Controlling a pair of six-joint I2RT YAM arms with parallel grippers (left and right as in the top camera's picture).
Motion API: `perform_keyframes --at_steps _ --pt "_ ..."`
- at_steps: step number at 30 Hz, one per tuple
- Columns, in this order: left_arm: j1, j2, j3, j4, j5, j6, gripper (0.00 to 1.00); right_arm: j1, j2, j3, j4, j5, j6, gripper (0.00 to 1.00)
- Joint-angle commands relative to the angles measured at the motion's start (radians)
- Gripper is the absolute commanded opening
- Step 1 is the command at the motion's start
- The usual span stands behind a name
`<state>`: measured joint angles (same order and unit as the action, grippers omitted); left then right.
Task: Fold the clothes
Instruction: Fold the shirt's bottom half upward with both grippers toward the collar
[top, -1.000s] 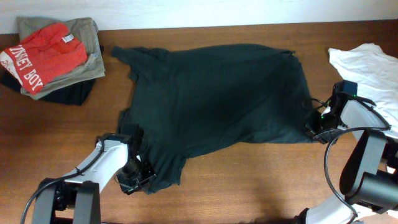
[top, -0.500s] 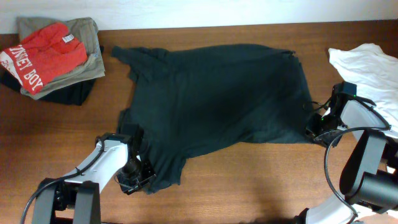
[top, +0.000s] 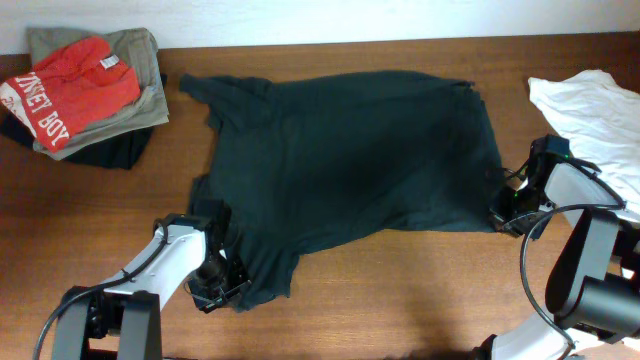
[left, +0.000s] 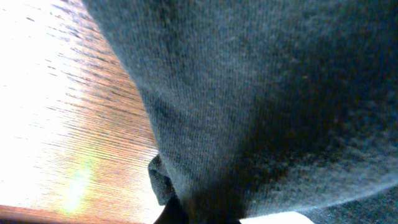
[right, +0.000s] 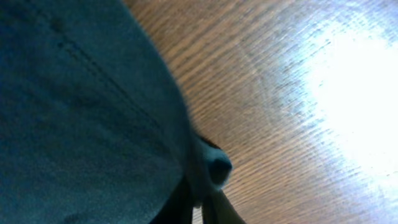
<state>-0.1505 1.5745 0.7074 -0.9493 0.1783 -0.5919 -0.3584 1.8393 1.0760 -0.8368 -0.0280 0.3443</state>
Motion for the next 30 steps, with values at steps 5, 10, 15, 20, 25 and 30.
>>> perform_keyframes --at_steps 5,10,15,20,25,30 --pt "0.0 -0.027 0.0 -0.075 -0.04 -0.002 0.0 -0.002 0.0 -0.02 0.013 0.04 0.058 0.04" --pt "0.0 -0.245 0.074 -0.16 -0.045 -0.003 0.0 -0.002 -0.099 -0.013 -0.011 0.04 0.085 0.04" --pt "0.005 -0.487 0.117 -0.187 -0.063 -0.033 0.0 -0.002 -0.289 -0.013 -0.04 0.04 0.087 0.04" --pt "0.017 -0.589 0.173 -0.279 -0.225 -0.079 0.01 -0.002 -0.465 -0.013 -0.058 0.04 0.079 0.04" --pt "0.017 -0.591 0.299 -0.294 -0.304 -0.078 0.01 -0.002 -0.561 -0.014 -0.114 0.04 0.079 0.04" --pt "0.017 -0.59 0.31 -0.277 -0.311 -0.097 0.0 -0.002 -0.558 -0.014 -0.149 0.04 0.08 0.04"
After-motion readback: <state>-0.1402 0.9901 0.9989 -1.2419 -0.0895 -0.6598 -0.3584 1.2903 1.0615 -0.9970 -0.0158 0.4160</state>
